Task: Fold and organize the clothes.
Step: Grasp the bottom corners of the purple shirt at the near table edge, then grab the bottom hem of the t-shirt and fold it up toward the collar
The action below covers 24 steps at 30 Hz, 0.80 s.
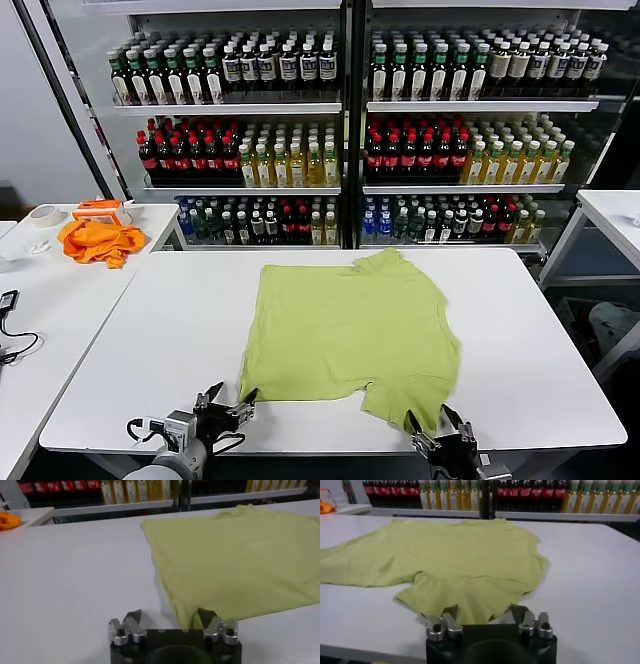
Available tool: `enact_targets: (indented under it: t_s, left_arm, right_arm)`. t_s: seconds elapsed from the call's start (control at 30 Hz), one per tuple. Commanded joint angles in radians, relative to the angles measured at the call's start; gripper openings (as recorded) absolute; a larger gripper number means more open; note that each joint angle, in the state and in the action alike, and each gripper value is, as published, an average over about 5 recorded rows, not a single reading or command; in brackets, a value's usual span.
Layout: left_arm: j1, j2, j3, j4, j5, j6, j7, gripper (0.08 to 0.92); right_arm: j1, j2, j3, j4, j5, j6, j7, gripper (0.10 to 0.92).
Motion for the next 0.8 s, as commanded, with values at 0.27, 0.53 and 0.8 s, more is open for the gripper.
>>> enact_targets:
  t_s: [0.27, 0.53, 0.8]
  left_arm:
    - [-0.01, -0.012, 0.028, 0.013, 0.034, -0.009, 0.004, 0.317]
    - [0.017, 0.013, 0.009, -0.052, 0.036, -0.011, 0.007, 0.107]
    - [0.157, 0.08, -0.085, -0.178, -0.004, -0.006, -0.005, 0.081]
  right_arm:
    - [0.024, -0.003, -0.009, 0.0, 0.068, 0.008, -0.024, 0.213]
    - [-0.013, -0.032, 0.045, 0.086, 0.114, 0.013, -0.046, 0.105]
    - [-0.24, -0.068, 0.16, 0.222, 0.081, -0.013, -0.038, 0.105]
